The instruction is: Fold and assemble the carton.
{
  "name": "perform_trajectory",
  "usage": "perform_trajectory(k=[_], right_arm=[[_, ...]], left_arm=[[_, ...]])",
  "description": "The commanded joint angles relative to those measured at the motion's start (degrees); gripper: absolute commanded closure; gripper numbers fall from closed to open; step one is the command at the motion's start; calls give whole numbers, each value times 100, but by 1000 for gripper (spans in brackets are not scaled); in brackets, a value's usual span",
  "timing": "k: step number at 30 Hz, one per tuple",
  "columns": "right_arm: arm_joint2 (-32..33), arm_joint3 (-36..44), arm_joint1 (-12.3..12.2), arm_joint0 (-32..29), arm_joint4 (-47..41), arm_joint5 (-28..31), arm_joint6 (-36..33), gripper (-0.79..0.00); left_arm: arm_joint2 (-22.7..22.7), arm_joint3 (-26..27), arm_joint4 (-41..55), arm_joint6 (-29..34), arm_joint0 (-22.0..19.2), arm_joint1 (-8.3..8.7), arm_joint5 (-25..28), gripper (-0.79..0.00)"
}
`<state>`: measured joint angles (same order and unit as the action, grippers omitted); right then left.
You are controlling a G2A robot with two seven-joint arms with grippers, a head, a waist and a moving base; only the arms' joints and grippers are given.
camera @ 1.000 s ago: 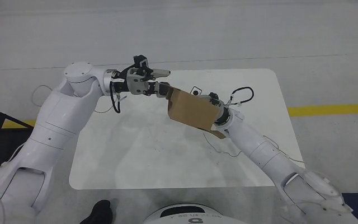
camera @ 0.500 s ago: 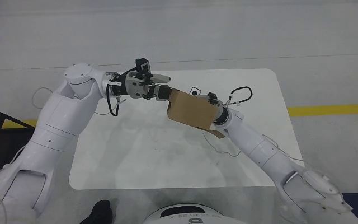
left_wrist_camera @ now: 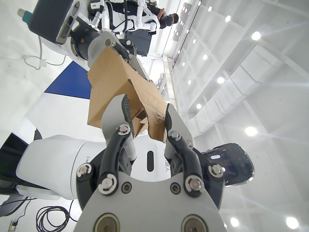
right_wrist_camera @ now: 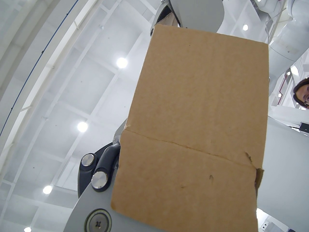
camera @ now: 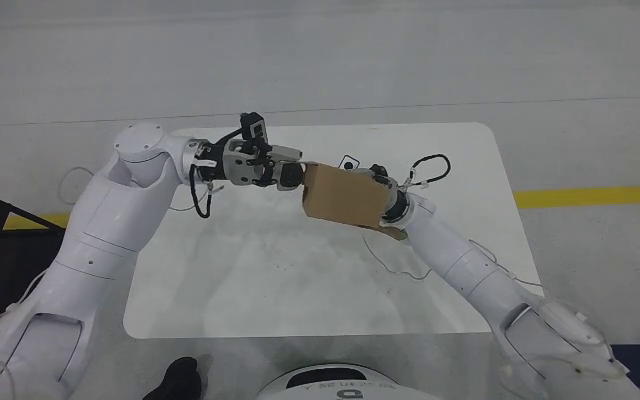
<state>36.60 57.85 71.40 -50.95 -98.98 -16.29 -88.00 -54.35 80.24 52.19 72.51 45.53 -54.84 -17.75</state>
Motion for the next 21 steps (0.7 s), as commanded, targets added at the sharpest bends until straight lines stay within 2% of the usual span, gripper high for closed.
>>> perform_trajectory(k=[1, 11, 21], right_arm=[[5, -18, 10, 2, -25, 0, 0, 0], [50, -74, 49, -5, -67, 0, 0, 0], [62, -107, 78, -9, -86, 0, 0, 0]], left_arm=[[-37, 53, -38, 10, 59, 11, 15, -317], [-145, 270, -208, -31, 274, 31, 25, -320], [-166, 353, -533, 36, 300, 43, -85, -369]])
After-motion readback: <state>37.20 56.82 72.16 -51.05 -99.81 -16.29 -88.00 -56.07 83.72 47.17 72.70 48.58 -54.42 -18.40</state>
